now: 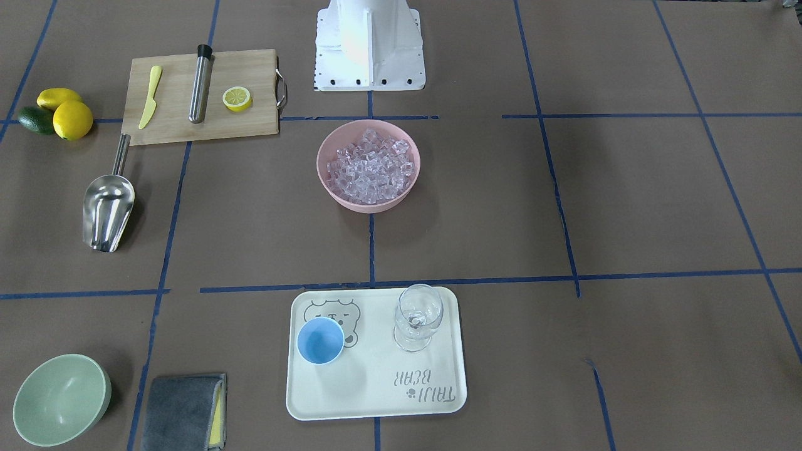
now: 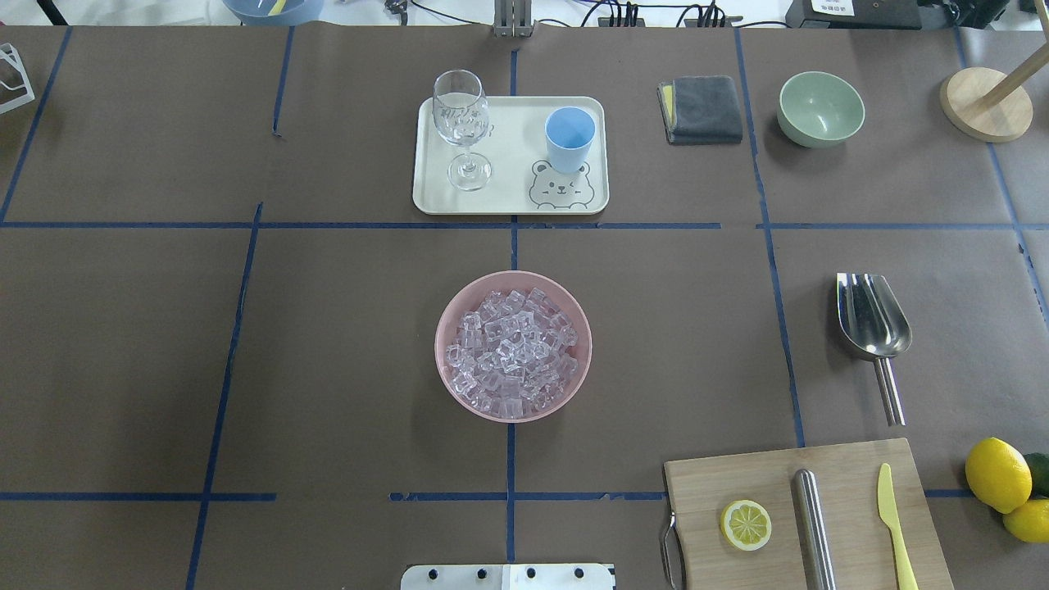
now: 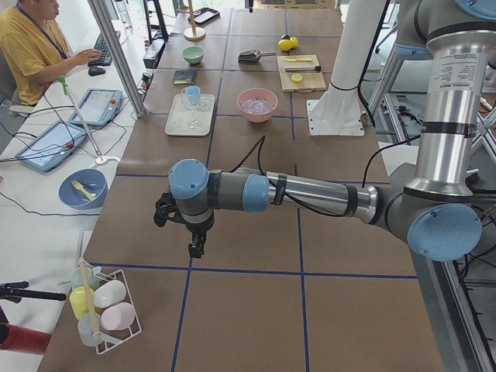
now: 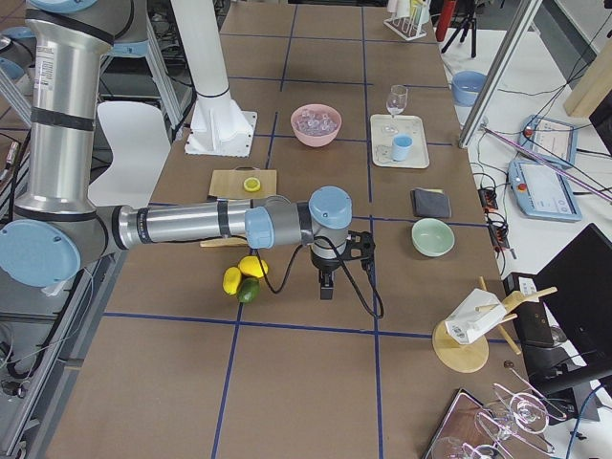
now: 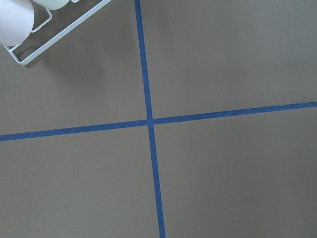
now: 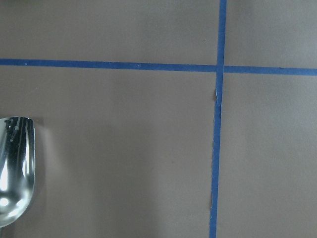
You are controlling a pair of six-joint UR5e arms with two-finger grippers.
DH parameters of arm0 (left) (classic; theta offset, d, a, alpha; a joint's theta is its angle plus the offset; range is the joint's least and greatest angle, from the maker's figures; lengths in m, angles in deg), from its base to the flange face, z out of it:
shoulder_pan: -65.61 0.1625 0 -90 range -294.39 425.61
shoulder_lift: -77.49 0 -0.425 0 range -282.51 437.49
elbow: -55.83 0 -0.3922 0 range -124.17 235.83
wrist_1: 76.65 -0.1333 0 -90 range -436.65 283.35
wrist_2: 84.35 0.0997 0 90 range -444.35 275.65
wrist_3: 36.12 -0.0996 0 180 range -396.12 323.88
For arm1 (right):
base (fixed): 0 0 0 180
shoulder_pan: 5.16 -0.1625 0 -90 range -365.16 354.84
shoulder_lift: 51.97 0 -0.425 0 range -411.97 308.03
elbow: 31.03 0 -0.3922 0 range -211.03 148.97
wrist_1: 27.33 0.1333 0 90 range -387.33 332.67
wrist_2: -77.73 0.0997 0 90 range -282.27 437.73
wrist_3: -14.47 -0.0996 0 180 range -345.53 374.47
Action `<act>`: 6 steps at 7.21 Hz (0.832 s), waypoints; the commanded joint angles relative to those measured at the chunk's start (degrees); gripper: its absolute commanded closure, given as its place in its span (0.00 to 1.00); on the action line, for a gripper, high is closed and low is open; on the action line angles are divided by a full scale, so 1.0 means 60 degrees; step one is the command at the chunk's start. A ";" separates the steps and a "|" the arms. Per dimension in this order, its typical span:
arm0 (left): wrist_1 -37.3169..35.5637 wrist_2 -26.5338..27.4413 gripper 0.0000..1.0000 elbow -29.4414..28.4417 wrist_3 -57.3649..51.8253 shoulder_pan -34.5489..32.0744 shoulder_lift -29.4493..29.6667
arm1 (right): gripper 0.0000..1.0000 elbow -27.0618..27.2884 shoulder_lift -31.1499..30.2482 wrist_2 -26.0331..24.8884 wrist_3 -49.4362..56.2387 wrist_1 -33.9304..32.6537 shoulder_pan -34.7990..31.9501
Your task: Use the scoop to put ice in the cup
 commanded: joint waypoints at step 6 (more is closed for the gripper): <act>0.0080 -0.0013 0.00 0.0286 -0.0059 0.0176 -0.0084 | 0.00 0.0037 0.0008 -0.0010 0.0040 0.0020 0.0062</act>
